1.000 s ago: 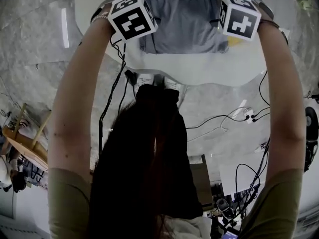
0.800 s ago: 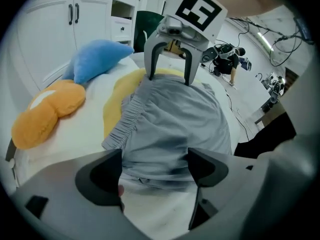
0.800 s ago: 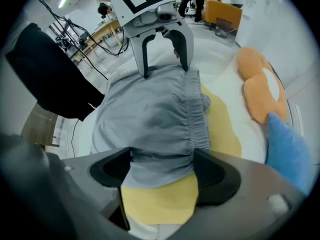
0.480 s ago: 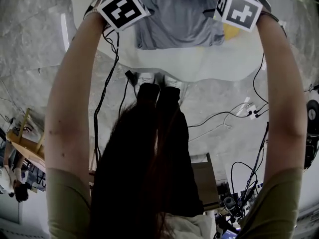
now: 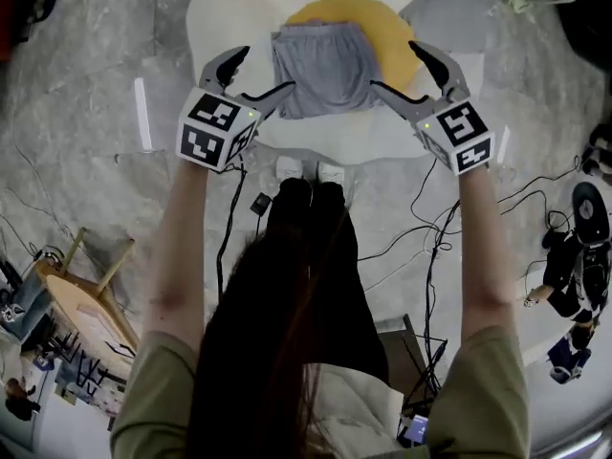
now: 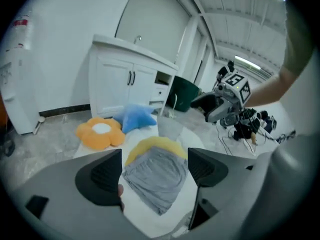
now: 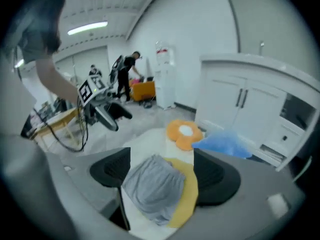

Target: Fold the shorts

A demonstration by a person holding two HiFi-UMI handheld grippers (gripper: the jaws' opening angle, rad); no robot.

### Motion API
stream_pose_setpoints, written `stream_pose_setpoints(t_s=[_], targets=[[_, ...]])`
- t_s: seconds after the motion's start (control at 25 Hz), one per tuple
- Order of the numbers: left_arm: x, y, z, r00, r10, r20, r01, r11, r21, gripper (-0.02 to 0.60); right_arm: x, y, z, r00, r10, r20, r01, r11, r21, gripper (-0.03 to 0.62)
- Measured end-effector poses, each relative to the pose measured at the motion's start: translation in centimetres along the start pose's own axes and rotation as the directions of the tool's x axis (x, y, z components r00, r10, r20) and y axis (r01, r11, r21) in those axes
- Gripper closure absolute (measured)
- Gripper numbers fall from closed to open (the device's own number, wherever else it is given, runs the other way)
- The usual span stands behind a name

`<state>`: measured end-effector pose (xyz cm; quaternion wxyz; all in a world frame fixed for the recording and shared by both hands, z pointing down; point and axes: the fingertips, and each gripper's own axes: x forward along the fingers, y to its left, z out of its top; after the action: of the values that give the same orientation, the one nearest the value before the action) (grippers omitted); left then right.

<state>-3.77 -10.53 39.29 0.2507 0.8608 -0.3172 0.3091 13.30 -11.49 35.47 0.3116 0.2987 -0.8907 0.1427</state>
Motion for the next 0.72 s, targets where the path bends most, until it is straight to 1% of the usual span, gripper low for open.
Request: stream_pose_setpoints(t_s=[0.04, 0.08, 0.16, 0.24, 0.32, 0.4, 0.48, 0.56, 0.68, 0.72], targets=[[-1.9, -0.8, 1.5, 0.999, 0.023, 0.040, -0.022, 0.999, -0.024, 0.186, -2.3, 0.2, 2.1, 0.996, -0.055, 0.066, 0.052, 0.997, 0.049, 0.206], [-4.0, -1.8, 3.1, 0.996, 0.042, 0.074, -0.039, 0.998, -0.045, 0.186, -4.8, 0.6, 4.2, 0.986, -0.109, 0.124, 0.098, 0.991, 0.095, 0.206], [-8.4, -4.4, 6.5, 0.986, 0.078, 0.146, -0.067, 0.994, -0.083, 0.186, -10.1, 1.9, 8.4, 0.953, -0.213, 0.217, 0.177, 0.969, 0.174, 0.206], [-13.4, -6.8, 10.4, 0.965, 0.123, 0.230, -0.098, 0.988, -0.117, 0.186, -15.2, 3.3, 12.8, 0.906, -0.299, 0.298, 0.233, 0.943, 0.238, 0.206], [-18.5, -8.8, 13.8, 0.935, 0.175, 0.309, -0.133, 0.980, -0.151, 0.186, -19.6, 5.0, 17.3, 0.864, -0.342, 0.370, 0.251, 0.928, 0.274, 0.206], [-23.2, -10.6, 16.4, 0.902, 0.230, 0.365, -0.169, 0.967, -0.192, 0.186, -23.3, 6.9, 21.4, 0.833, -0.356, 0.424, 0.248, 0.925, 0.289, 0.206], [-27.9, -12.5, 18.5, 0.864, 0.302, 0.402, -0.219, 0.946, -0.239, 0.187, -26.9, 8.9, 24.8, 0.806, -0.369, 0.462, 0.253, 0.922, 0.294, 0.207], [-32.1, -14.2, 21.1, 0.811, 0.371, 0.452, -0.282, 0.925, -0.255, 0.187, -30.3, 10.2, 28.4, 0.768, -0.384, 0.513, 0.276, 0.921, 0.275, 0.207], [-37.1, -17.6, 24.3, 0.733, 0.425, 0.531, -0.364, 0.905, -0.221, 0.192, -34.7, 12.0, 32.2, 0.717, -0.397, 0.573, 0.317, 0.918, 0.239, 0.210], [-38.4, -18.7, 24.9, 0.707, 0.440, 0.553, -0.392, 0.895, -0.211, 0.216, -36.1, 12.7, 33.0, 0.699, -0.401, 0.591, 0.326, 0.916, 0.236, 0.217]])
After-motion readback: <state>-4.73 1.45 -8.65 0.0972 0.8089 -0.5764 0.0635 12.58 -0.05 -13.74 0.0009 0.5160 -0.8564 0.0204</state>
